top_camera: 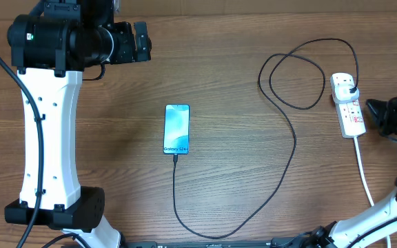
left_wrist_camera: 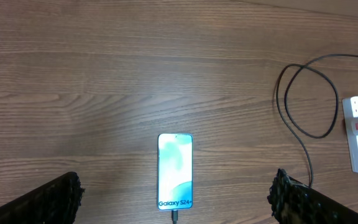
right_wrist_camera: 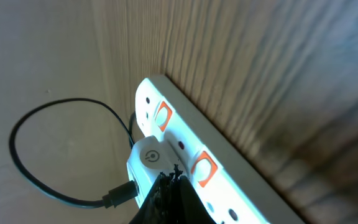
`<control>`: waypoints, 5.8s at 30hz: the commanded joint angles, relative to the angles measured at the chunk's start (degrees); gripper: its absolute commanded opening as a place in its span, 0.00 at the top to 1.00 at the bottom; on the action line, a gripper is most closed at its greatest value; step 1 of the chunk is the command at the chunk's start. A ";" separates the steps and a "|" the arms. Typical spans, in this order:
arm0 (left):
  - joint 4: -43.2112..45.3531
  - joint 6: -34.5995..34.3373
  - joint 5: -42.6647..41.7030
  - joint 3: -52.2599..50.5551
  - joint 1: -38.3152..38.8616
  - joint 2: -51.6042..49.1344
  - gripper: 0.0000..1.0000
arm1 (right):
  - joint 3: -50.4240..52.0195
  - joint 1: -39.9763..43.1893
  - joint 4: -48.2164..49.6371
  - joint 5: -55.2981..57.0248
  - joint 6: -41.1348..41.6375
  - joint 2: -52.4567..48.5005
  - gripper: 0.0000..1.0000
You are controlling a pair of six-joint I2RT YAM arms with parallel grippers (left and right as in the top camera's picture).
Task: Plug charger to phone and switch on socket
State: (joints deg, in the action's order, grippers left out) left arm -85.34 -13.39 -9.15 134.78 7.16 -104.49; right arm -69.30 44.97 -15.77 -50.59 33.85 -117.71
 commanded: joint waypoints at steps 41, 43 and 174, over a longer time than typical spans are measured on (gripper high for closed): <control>0.07 0.28 0.37 0.35 0.00 -0.22 0.00 | 3.54 -8.15 -0.52 10.08 0.22 -1.95 0.96; 0.07 0.28 0.37 0.35 0.00 -0.22 0.00 | 4.02 -8.28 -0.52 10.08 0.22 -1.95 0.96; 0.07 0.28 0.37 0.35 0.00 -0.22 0.00 | 64.41 -48.39 16.00 44.98 -26.43 111.49 0.00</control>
State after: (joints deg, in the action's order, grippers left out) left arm -85.34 -13.39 -9.15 134.78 7.14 -104.49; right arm -6.11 -3.05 -0.62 -6.44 7.49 -7.40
